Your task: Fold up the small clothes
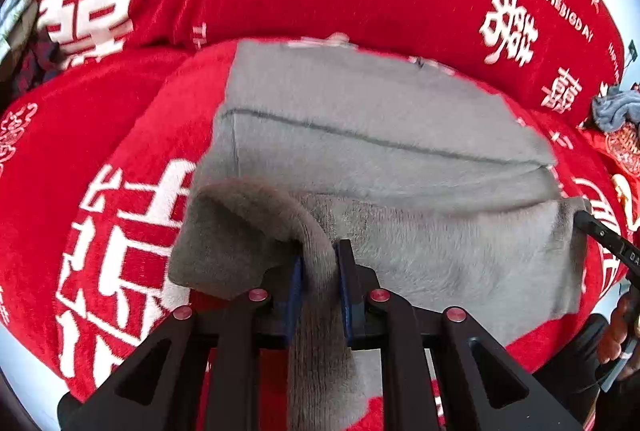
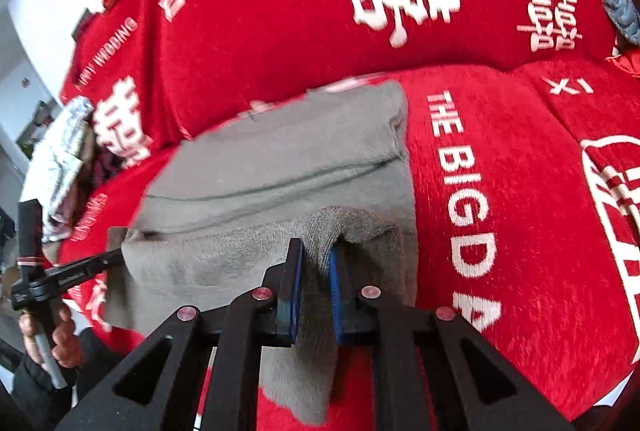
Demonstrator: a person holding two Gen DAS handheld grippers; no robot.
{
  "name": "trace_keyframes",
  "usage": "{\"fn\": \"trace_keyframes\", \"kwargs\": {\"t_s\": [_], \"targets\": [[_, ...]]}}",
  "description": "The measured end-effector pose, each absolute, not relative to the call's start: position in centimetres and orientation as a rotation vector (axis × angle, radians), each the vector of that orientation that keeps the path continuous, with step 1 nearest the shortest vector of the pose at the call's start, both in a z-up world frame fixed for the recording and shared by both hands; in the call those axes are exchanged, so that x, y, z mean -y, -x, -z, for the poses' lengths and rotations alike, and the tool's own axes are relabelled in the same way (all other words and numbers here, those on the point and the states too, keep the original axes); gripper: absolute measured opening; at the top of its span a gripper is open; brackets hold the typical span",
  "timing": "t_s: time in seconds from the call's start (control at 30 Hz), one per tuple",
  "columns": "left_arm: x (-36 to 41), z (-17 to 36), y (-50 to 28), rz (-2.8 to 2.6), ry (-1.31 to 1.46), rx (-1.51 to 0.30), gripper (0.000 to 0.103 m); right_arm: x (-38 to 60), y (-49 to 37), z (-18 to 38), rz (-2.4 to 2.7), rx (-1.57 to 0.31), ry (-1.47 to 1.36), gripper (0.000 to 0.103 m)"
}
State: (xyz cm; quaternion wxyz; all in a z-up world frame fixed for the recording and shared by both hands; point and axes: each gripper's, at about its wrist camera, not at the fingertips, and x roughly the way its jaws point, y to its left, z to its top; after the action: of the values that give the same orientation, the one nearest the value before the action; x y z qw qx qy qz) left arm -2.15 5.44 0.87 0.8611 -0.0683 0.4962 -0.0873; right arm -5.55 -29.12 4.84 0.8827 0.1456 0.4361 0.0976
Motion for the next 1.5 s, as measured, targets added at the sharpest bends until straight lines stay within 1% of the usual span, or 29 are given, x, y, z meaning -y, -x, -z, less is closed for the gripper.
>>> {"fn": "trace_keyframes", "kwargs": {"t_s": [0.03,0.07,0.1,0.13,0.17,0.2,0.27,0.37,0.5,0.53,0.57,0.6,0.67,0.73,0.77,0.8,0.83,0.87,1.0,1.03,1.23,1.33,1.5], "targets": [[-5.7,-0.5,2.4,0.201,0.160,-1.044,0.039,29.3,5.6,-4.4,-0.202,-0.923,-0.317,0.018],[-5.9,-0.4,2.6,0.229,0.188,-1.049,0.069,29.5,5.6,-4.2,-0.202,-0.926,-0.334,0.019],[-6.1,-0.4,3.1,0.255,0.215,-1.044,0.081,29.9,5.8,-4.1,-0.210,-0.923,-0.363,0.020],[-6.4,-0.7,3.5,0.256,0.238,-1.026,0.091,30.3,6.2,-4.1,-0.226,-0.913,-0.393,0.021],[-6.9,-1.0,4.3,0.236,0.247,-0.992,0.091,30.5,6.5,-4.2,-0.235,-0.902,-0.407,0.029],[-7.2,-1.3,5.0,0.222,0.239,-0.972,0.091,30.8,7.2,-4.6,-0.235,-0.887,-0.413,0.043],[-7.8,-1.4,6.1,0.234,0.235,-0.969,0.091,31.2,8.6,-5.2,-0.217,-0.858,-0.405,0.063],[-8.0,-1.1,7.2,0.253,0.245,-0.982,0.091,31.6,10.5,-5.8,-0.212,-0.831,-0.379,0.064],[-6.6,-1.0,7.1,0.278,0.222,-0.988,0.091,31.5,11.0,-5.0,-0.230,-0.883,-0.395,0.064],[-6.2,-1.0,6.9,0.293,0.229,-0.989,0.088,31.3,10.9,-4.8,-0.236,-0.895,-0.399,0.064],[-5.7,-1.0,6.8,0.303,0.230,-0.991,0.076,31.1,10.9,-4.6,-0.243,-0.901,-0.403,0.064],[-5.3,-0.9,6.6,0.313,0.223,-1.002,0.069,30.8,10.8,-4.3,-0.259,-0.909,-0.414,0.064],[-4.5,-0.2,6.1,0.312,0.195,-1.048,0.044,30.1,10.6,-3.5,-0.286,-0.948,-0.423,0.064],[-4.5,0.4,6.0,0.288,0.193,-1.074,0.034,29.0,10.4,-2.6,-0.305,-0.999,-0.400,0.062],[-4.7,0.5,6.1,0.289,0.210,-1.076,0.025,28.4,10.4,-2.3,-0.323,-1.002,-0.383,0.051],[-4.9,0.6,6.2,0.290,0.224,-1.073,0.018,28.0,10.4,-2.2,-0.334,-0.998,-0.368,0.032],[-5.2,0.6,6.2,0.287,0.233,-1.073,0.012,27.6,10.2,-2.2,-0.347,-1.000,-0.352,0.019],[-5.4,0.4,6.3,0.283,0.238,-1.069,0.009,27.7,10.2,-2.4,-0.349,-0.993,-0.350,0.008],[-6.0,-1.9,7.1,0.280,0.243,-0.997,0.009,28.0,10.6,-5.1,-0.396,-0.899,-0.360,0.008],[-6.2,-2.7,7.2,0.277,0.246,-0.970,0.006,28.1,10.7,-6.0,-0.402,-0.880,-0.353,0.008],[-6.3,-7.0,6.2,0.263,0.266,-0.858,0.006,28.8,9.3,-11.0,-0.406,-0.776,-0.386,0.008],[-6.0,-8.2,5.0,0.241,0.249,-0.836,0.006,29.0,8.0,-12.8,-0.381,-0.737,-0.408,0.008],[-6.0,-9.5,3.2,0.228,0.257,-0.821,0.006,28.8,6.0,-14.1,-0.345,-0.721,-0.431,0.008]]}}
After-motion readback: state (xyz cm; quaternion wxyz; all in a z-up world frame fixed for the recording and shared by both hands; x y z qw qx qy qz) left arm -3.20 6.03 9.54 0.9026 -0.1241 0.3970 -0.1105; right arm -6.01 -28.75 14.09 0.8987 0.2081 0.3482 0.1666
